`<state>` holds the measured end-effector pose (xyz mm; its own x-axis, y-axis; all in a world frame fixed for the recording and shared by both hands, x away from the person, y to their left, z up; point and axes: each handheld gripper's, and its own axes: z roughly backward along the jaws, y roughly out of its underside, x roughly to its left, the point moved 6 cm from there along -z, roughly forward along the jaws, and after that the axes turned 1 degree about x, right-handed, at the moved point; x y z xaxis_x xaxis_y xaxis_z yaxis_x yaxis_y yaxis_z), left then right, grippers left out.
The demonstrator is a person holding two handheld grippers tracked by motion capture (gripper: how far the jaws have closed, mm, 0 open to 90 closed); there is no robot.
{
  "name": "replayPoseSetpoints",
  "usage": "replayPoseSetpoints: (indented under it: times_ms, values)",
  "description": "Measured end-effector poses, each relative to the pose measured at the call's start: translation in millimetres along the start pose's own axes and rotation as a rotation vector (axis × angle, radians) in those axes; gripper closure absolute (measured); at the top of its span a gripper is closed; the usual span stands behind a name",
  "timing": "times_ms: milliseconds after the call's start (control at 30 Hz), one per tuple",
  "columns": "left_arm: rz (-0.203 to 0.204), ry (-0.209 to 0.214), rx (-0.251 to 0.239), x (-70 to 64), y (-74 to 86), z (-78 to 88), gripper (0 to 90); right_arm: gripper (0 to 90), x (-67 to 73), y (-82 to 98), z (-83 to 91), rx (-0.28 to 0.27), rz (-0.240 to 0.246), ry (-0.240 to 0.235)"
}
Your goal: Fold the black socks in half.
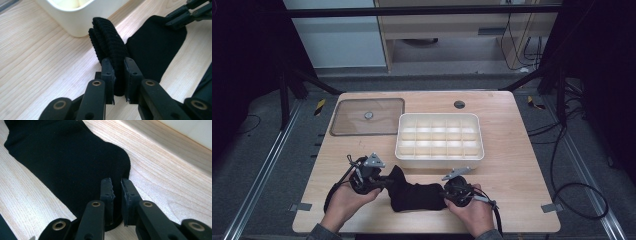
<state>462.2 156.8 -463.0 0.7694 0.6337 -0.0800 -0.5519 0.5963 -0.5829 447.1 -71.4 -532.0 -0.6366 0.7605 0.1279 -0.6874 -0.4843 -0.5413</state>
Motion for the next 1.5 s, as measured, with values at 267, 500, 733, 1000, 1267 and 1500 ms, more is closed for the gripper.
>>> replayPoseSetpoints:
  times_ms: [267,500,733,1000,1267,1500]
  values:
    - [-0.031,0.035,-0.009,-18.6,-14.0,-6.7,80.2,81.1,-1.5,0.6,0.0,-0.008,-0.003,-0.007]
    - [-0.065,0.058,-0.002,-35.3,-24.4,-15.1,80.2,80.8,-1.6,0.7,-0.3,-0.011,-0.008,-0.015]
    - [-0.089,0.078,0.010,-48.5,-31.6,-25.5,80.3,80.3,-2.5,1.5,-0.2,-0.018,-0.020,-0.019]
    - [-0.113,0.096,0.026,-61.1,-36.5,-36.4,80.3,79.2,-3.1,2.5,0.1,-0.027,-0.031,-0.030]
    - [-0.143,0.089,0.066,-68.5,-36.4,-50.2,80.3,68.1,-4.0,2.4,1.3,-0.038,-0.029,-0.033]
    - [-0.141,0.092,0.087,-72.8,-34.5,-61.4,80.2,52.6,-8.8,1.7,15.8,-0.081,-0.041,-0.007]
